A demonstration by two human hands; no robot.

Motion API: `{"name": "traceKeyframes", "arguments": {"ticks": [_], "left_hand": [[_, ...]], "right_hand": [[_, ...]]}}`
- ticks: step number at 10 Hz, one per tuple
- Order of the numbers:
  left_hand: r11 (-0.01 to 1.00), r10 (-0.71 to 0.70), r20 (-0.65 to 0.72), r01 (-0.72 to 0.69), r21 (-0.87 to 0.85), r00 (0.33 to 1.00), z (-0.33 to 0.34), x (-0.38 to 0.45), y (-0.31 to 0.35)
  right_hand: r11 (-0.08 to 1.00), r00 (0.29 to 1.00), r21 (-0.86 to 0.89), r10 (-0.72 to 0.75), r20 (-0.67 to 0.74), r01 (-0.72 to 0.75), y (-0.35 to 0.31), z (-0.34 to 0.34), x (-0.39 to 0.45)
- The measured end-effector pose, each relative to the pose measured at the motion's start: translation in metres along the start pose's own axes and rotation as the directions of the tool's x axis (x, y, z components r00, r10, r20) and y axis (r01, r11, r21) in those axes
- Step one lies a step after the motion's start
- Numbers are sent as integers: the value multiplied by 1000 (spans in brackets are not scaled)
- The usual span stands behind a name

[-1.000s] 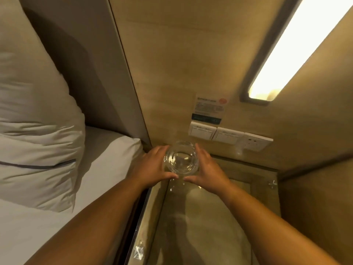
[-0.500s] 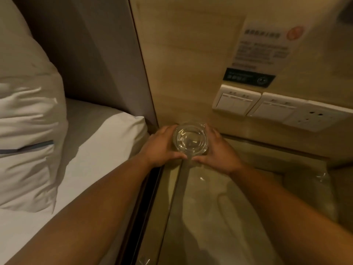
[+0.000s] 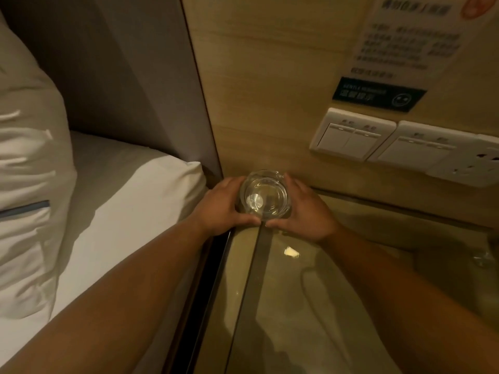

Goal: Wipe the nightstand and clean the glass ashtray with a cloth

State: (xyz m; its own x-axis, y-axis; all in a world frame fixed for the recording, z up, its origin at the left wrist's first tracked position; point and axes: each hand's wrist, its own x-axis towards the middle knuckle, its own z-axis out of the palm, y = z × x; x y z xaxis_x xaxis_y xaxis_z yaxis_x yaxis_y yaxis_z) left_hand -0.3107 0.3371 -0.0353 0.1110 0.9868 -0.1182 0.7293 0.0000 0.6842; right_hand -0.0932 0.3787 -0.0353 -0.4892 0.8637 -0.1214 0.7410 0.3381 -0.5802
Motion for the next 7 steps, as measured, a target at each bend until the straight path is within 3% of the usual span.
{"name": "traceKeyframes", "arguments": {"ticks": [5,7], "left_hand": [[996,-42,23,40,85,999,-1,-1,3],[971,-128,48,115,209,991,-3,-7,17]], "right_hand": [[999,996,-21,31,87,-29,-2,-5,0],[996,993,28,80,89,-83,-9,-13,-5]]}}
